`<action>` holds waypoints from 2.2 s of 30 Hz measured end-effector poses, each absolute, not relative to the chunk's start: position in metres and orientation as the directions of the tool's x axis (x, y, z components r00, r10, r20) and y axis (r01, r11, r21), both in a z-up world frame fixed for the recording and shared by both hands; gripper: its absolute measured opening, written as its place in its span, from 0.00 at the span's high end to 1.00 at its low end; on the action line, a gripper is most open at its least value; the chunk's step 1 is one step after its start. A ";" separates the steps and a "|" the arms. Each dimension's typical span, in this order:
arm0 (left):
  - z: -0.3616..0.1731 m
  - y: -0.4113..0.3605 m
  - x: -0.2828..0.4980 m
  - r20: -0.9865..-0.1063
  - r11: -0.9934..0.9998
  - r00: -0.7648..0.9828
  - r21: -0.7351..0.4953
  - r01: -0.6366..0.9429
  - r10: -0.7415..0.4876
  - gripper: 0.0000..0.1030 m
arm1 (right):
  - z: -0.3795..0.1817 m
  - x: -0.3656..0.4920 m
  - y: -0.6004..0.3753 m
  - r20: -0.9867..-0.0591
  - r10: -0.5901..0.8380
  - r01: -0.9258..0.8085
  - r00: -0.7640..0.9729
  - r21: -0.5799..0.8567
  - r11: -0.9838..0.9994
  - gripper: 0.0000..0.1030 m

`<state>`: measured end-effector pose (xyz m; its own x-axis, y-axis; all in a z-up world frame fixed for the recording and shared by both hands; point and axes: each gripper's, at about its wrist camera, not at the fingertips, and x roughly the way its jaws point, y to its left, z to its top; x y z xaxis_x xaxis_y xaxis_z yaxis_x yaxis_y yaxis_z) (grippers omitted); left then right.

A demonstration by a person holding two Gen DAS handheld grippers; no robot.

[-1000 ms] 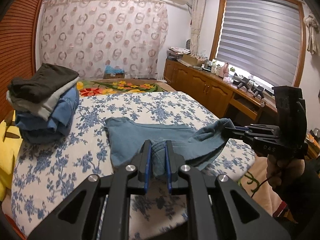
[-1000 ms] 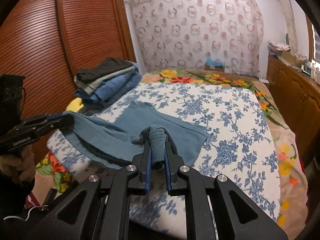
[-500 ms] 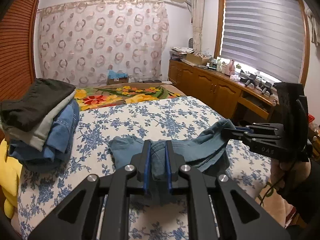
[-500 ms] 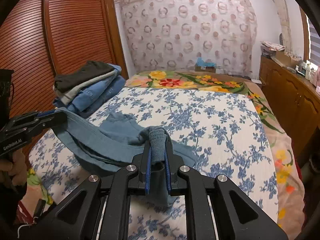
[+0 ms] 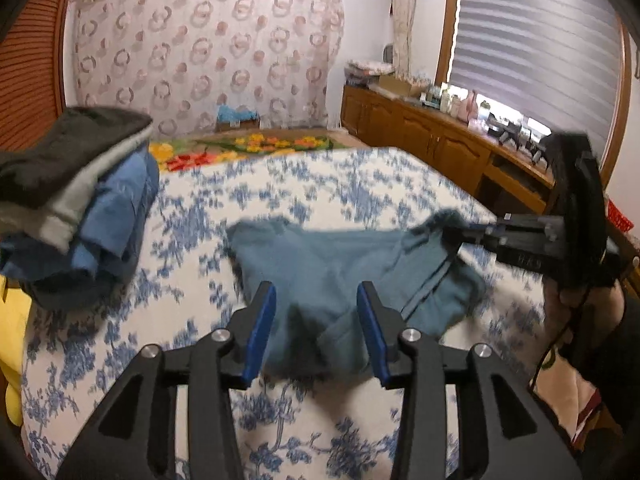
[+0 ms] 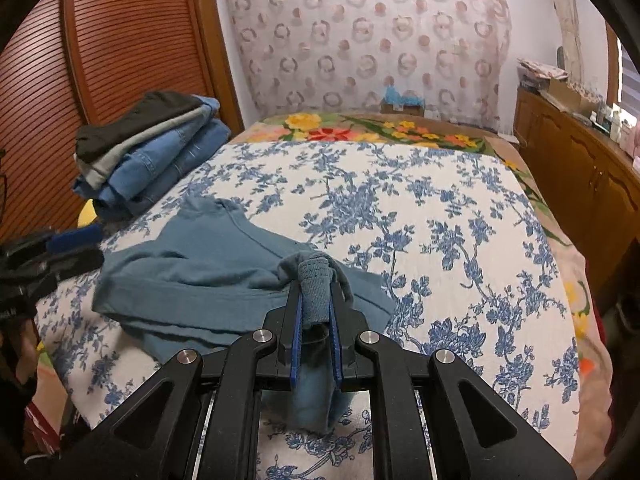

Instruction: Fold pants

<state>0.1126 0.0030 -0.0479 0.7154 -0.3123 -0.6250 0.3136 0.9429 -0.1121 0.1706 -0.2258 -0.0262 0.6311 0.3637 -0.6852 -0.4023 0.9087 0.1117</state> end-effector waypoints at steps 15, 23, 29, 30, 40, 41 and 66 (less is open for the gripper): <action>-0.074 0.027 0.085 -0.658 0.952 0.694 -0.134 0.275 -0.293 0.60 | -0.017 0.149 -0.240 -0.665 0.333 -0.373 0.668 0.088 0.924 0.68; -0.083 0.022 0.088 -0.679 0.949 0.674 -0.118 0.291 -0.291 0.60 | -0.029 0.131 -0.255 -0.698 0.351 -0.399 0.623 0.102 0.911 0.66; -0.075 -0.003 0.115 -0.706 0.941 0.663 -0.014 0.339 -0.249 0.60 | -0.040 0.141 -0.239 -0.739 0.325 -0.438 0.590 0.046 0.898 0.66; -0.073 -0.004 0.118 -0.707 0.940 0.662 -0.012 0.341 -0.249 0.60 | -0.041 0.143 -0.237 -0.742 0.322 -0.442 0.589 0.038 0.896 0.66; -0.053 0.009 0.176 -0.690 0.961 0.681 -0.078 0.266 -0.245 0.60 | -0.035 0.190 -0.222 -0.750 0.241 -0.440 0.616 -0.074 0.895 0.66; -0.053 0.011 0.180 -0.691 0.962 0.680 -0.086 0.261 -0.246 0.60 | -0.034 0.196 -0.222 -0.751 0.243 -0.441 0.614 -0.071 0.895 0.66; -0.074 0.012 0.119 -0.675 0.932 0.651 -0.175 0.316 -0.347 0.70 | -0.032 0.144 -0.242 -0.718 0.420 -0.457 0.554 0.159 0.875 0.66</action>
<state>0.1186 0.0116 -0.0742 0.6506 -0.3474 -0.6753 0.3164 0.9324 -0.1749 0.1442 -0.2423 -0.0316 0.5542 0.4203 -0.7184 -0.4571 0.8750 0.1593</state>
